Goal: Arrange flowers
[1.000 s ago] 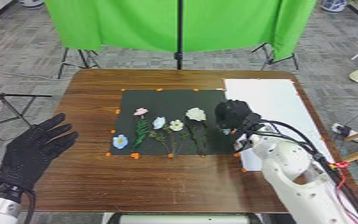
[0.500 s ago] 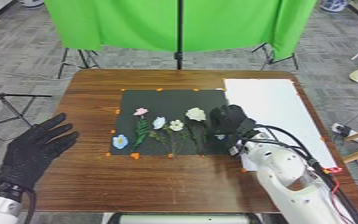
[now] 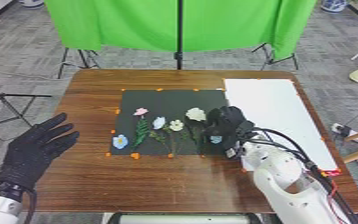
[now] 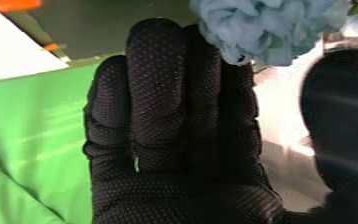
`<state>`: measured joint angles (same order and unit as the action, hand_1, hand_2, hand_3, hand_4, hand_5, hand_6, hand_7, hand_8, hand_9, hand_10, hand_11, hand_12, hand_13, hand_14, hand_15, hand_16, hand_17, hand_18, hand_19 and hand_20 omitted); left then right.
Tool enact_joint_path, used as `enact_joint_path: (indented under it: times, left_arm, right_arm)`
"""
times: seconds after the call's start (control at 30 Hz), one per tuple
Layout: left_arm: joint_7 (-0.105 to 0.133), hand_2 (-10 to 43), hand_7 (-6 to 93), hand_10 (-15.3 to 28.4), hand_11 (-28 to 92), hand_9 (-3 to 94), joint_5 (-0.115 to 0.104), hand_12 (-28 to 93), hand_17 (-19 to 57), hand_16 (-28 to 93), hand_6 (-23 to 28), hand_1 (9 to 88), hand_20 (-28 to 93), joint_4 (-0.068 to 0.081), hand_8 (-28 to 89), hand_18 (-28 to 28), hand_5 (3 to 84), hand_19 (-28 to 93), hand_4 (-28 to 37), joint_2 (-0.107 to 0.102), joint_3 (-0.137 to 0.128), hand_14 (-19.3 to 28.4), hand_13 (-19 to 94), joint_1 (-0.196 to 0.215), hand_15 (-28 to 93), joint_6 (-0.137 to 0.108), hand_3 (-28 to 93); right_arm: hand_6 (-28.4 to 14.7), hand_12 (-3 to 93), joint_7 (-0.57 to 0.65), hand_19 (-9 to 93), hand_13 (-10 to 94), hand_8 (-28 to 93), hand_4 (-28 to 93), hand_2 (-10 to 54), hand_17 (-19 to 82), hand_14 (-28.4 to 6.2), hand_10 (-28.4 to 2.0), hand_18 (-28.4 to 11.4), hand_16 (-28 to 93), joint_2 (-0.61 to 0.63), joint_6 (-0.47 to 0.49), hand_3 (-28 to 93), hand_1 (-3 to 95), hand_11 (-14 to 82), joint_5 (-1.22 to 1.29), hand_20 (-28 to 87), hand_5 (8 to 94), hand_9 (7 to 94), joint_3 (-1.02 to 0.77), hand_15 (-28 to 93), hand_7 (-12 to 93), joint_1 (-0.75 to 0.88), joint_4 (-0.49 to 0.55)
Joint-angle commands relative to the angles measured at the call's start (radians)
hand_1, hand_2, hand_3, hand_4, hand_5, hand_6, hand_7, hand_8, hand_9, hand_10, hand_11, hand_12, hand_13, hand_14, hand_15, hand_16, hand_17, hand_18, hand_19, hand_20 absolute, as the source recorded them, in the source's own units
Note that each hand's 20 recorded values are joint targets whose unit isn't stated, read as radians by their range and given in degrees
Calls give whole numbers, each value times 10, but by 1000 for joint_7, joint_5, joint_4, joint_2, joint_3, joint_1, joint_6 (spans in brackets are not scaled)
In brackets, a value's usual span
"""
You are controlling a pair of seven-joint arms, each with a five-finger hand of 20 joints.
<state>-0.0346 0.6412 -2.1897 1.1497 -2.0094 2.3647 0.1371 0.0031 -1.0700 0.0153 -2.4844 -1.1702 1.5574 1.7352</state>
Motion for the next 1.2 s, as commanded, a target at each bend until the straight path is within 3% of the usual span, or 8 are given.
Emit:
enact_joint_path:
  times: [0.03, 0.23, 0.4, 0.53, 0.67, 0.9, 1.17, 1.2]
  left_arm:
    - [1, -15, 199, 135, 275, 325, 0, 128, -79, -16, 30, 253, 43, 2, -95, 228, 382, 488, -252, 10, 3, 165, 273, 12, 366, 2, 710]
    - [21, -17, 199, 134, 275, 325, 13, 128, -79, -15, 31, 254, 43, -10, -95, 228, 381, 488, -254, 13, 11, 165, 272, 16, 367, -28, 712]
    - [41, -16, 199, 130, 271, 310, 26, 127, -79, -16, 21, 256, 44, -19, -97, 229, 368, 488, -256, 19, 29, 161, 263, 20, 361, -49, 711]
    - [36, -23, 201, 121, 267, 275, 31, 128, -80, -15, 18, 257, 43, -32, -98, 230, 345, 487, -263, 34, 30, 154, 236, 27, 349, -65, 703]
    - [42, -34, 206, 114, 261, 238, 34, 130, -90, -9, 16, 252, 40, -40, -101, 233, 323, 472, -273, 41, 30, 143, 200, 28, 315, -75, 700]
    - [43, -52, 181, 91, 176, 172, 37, 114, -134, 19, 4, 232, 29, -37, -97, 246, 272, 422, -282, 55, 38, 124, 127, 13, 189, -67, 656]
    - [68, -58, 177, 76, 142, 142, 23, 128, -154, 52, -9, 229, 29, -31, -92, 236, 229, 399, -283, 47, 78, 115, 107, 10, 125, -108, 651]
    - [64, -59, 176, 76, 140, 141, 24, 129, -154, 54, -9, 229, 29, -26, -92, 235, 228, 398, -283, 50, 79, 115, 107, 3, 123, -91, 650]
  right_arm:
    - [-27, 251, 60, 776, 692, -214, -283, -54, 302, -62, -116, -182, 213, -47, 122, 807, 141, 446, 265, 389, 551, 608, -108, 565, 388, 45, 79]
    - [-43, 199, 133, 610, 345, -196, -281, 18, 140, -105, -126, -214, 122, -101, 293, 834, 143, 348, 746, 324, 370, 357, -344, 483, 290, 131, 184]
    - [-49, 204, 194, 569, 230, -166, -283, 38, 76, -109, -129, -205, 166, -145, 403, 837, 134, 220, 1018, 271, 294, 272, -527, 323, 232, 215, 237]
    - [-43, 224, 209, 505, 199, -116, -282, 31, 24, -111, -130, -207, 286, -205, 438, 829, 113, 102, 1170, 235, 274, 252, -635, 142, 146, 292, 267]
    - [-28, 241, 155, 423, 187, -97, -272, 22, -29, -111, -113, -203, 412, -249, 382, 817, 99, 39, 1224, 195, 264, 241, -677, -33, 107, 369, 301]
    - [-31, 235, 112, 360, 154, -82, -280, -18, -57, -106, -101, -197, 419, -282, 385, 782, 69, -18, 1274, 159, 233, 225, -695, -83, 62, 420, 337]
    - [-34, 242, 132, 356, 147, -72, -282, -24, -73, -107, -104, -199, 425, -385, 397, 782, 68, -27, 1254, 152, 221, 214, -699, -100, 54, 443, 368]
    - [-34, 243, 130, 357, 147, -71, -282, -25, -74, -107, -104, -199, 426, -403, 390, 782, 70, -27, 1259, 152, 223, 215, -699, -100, 55, 444, 373]
